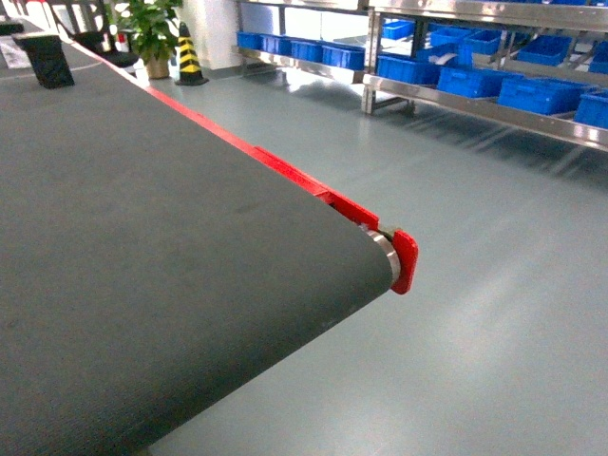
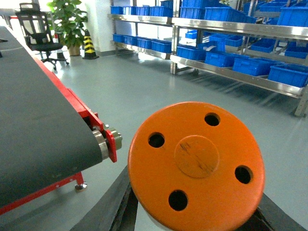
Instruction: Sort blue parts and orange caps into right shelf containers
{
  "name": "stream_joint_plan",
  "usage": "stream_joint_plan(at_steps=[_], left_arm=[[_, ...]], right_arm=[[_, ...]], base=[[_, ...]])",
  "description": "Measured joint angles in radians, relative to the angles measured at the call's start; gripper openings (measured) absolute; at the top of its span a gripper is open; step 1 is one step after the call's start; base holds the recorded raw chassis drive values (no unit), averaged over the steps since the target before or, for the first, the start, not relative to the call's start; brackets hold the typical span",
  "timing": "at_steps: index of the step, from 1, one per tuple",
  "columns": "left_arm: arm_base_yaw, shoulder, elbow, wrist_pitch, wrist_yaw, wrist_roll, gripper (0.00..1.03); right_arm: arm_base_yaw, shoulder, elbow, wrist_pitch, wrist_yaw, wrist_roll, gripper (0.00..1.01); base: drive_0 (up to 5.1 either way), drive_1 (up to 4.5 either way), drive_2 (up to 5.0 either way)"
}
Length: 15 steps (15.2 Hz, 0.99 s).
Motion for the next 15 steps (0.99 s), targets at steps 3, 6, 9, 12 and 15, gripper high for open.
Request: stream_joint_plan(at_steps=[3,6,9,12,15], left_arm=[[0.000,0.000,0.000,0.000,0.000,0.000,0.43],[0.000,0.000,0.000,0.000,0.000,0.000,0.43],[0.000,0.000,0.000,0.000,0.000,0.000,0.43],[0.000,0.000,0.000,0.000,0.000,0.000,0.43],[0.000,0.000,0.000,0.000,0.000,0.000,0.43]], right_arm=[[0.000,0.000,0.000,0.000,0.000,0.000,0.42],[0.000,0.000,0.000,0.000,0.000,0.000,0.42],[0.000,0.000,0.000,0.000,0.000,0.000,0.42],[0.000,0.000,0.000,0.000,0.000,0.000,0.42],[0.000,0.000,0.000,0.000,0.000,0.000,0.42]], base=[[-1.6,-1.62,-1.6],[-1.6,-1.61,-1.6],[-1.6,-1.61,-1.6],[-1.6,-1.61,-1.6],[-1.6,-1.61,-1.6]])
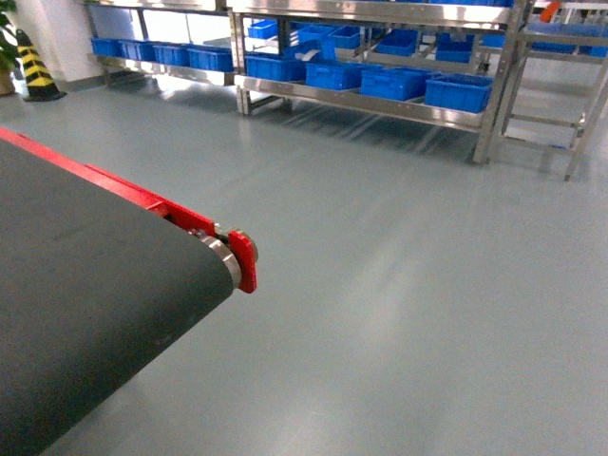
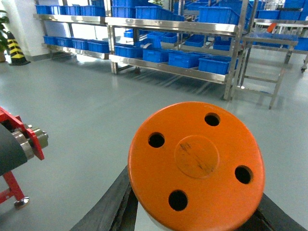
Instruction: Sort blue parts and orange caps into right shelf containers
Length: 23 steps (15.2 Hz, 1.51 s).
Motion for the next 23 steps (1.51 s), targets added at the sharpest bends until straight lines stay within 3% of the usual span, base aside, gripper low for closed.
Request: stream_joint_plan(at_steps=[23], left_arm=[[0.000,0.000,0.000,0.000,0.000,0.000,0.43]], right_arm=[[0.000,0.000,0.000,0.000,0.000,0.000,0.42]], base=[[-1.7,-1.75,-1.7]])
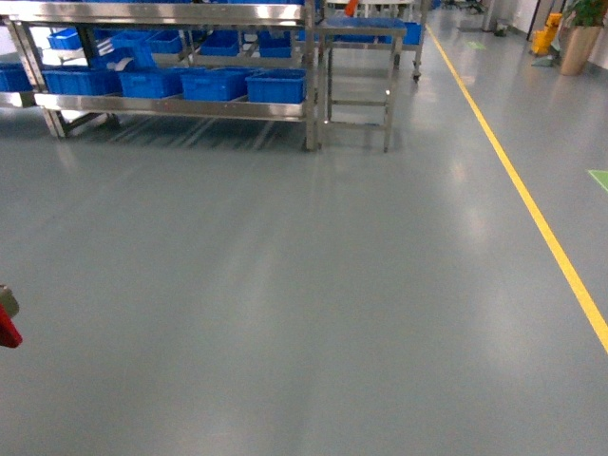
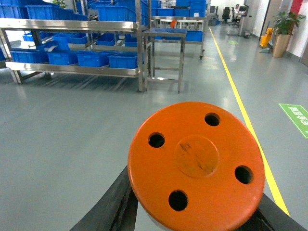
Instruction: Sort blue parts and orange caps into right shelf containers
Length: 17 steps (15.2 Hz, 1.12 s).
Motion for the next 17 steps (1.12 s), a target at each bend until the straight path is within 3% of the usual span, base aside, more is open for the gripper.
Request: stream_joint_plan(at_steps=[10,17], left_arm=[[-0.001,0.000,0.000,0.000,0.000,0.000,0.43],[-0.001,0.000,0.000,0.002,0.000,0.000,0.43]], right_arm=[[0.000,0.000,0.000,-0.001,0.000,0.000,0.42],[0.000,0.000,0.000,0.001,0.000,0.000,0.42]], base=[[-1.6,-1.65,-1.6],[0.1,4.39,-4.1]])
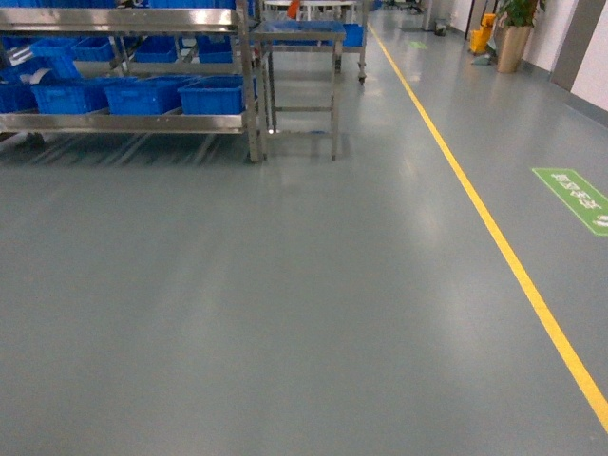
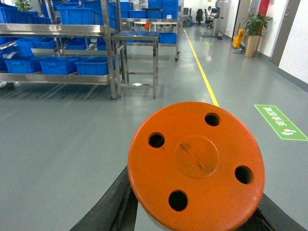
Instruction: Sort blue parts and orange caps into right shelf containers
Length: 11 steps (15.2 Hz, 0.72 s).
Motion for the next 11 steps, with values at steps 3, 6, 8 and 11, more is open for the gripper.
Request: stream_joint_plan(at_steps=[3,6,8,11], left_arm=[[0.000,0.000,0.000,0.000,0.000,0.000,0.43],[0.000,0.000,0.000,0.002,-0.001,0.000,0.43],[0.000,0.000,0.000,-0.002,0.000,0.000,0.43],[0.000,0.000,0.000,0.000,0.000,0.000,0.43]], right_arm=[[0.000,0.000,0.000,0.002,0.000,0.000,0.42],[0.000,0.000,0.000,0.002,0.000,0.000,0.42],[0.000,0.000,0.000,0.001,0.000,0.000,0.42],[0.000,0.000,0.000,-0.002,0.000,0.000,0.42]], base=[[0.1,4.35,-4.2],[0.0,4.32,-4.2],[0.0,4.30,-4.2],[0.0,4.28,-4.3]])
